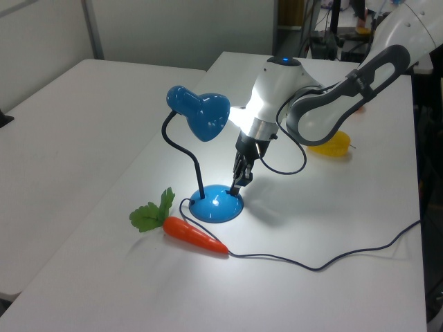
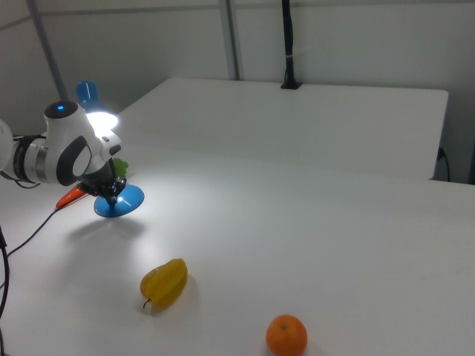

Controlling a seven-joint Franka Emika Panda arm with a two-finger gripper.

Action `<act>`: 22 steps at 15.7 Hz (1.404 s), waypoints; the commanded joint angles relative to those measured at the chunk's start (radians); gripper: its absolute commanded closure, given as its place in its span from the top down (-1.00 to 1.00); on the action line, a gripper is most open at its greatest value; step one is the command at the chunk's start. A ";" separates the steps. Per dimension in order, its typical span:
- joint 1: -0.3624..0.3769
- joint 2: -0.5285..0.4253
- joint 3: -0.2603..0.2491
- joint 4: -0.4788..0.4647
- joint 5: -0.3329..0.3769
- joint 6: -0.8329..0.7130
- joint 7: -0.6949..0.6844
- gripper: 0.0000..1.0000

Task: Turn off lamp

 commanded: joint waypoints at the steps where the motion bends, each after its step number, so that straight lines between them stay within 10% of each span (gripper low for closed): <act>1: -0.002 0.004 -0.004 -0.041 -0.011 0.031 0.007 -1.00; 11: -0.025 -0.032 -0.004 -0.073 -0.012 0.009 0.004 -1.00; 18: -0.049 -0.154 -0.004 -0.065 -0.012 -0.278 0.004 -0.98; 22: -0.074 -0.246 -0.008 -0.062 -0.012 -0.458 0.009 -0.02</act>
